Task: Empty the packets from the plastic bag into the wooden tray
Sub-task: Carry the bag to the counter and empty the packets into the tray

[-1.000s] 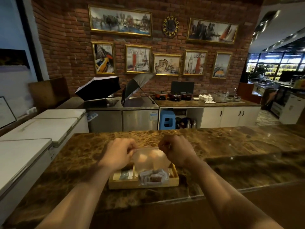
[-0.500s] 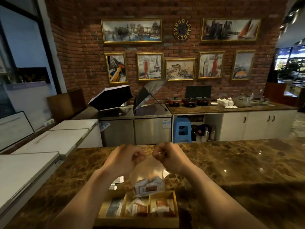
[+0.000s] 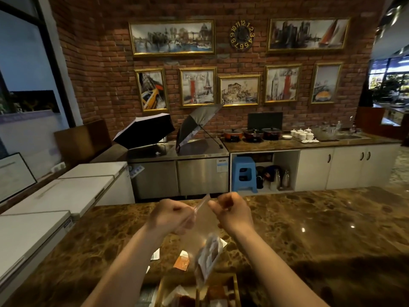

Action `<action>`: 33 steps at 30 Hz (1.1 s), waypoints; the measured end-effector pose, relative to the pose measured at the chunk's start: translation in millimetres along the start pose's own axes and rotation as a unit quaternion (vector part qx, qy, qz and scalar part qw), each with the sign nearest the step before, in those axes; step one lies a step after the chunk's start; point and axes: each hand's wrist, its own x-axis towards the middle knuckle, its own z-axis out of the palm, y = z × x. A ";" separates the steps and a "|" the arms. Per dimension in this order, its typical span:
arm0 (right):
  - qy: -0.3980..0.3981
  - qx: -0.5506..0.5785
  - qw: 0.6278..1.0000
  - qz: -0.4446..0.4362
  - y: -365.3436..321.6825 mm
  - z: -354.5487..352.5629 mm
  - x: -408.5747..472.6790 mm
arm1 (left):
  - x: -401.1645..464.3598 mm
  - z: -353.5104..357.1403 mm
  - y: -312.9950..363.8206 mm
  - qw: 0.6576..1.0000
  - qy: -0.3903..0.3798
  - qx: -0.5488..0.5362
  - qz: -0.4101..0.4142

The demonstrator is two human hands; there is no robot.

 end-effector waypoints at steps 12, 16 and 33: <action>-0.110 0.203 0.969 0.090 -11.5 33.2 4.8 | 18.5 1.2 -18.0 0.993 0.043 -0.097 -0.053; -0.094 0.184 0.974 0.090 -17.0 36.1 11.0 | 25.9 2.4 -14.5 0.990 0.053 -0.109 -0.067; -0.129 0.248 0.951 0.129 -16.0 41.4 24.9 | 38.8 -1.9 -19.1 0.952 0.011 -0.264 -0.156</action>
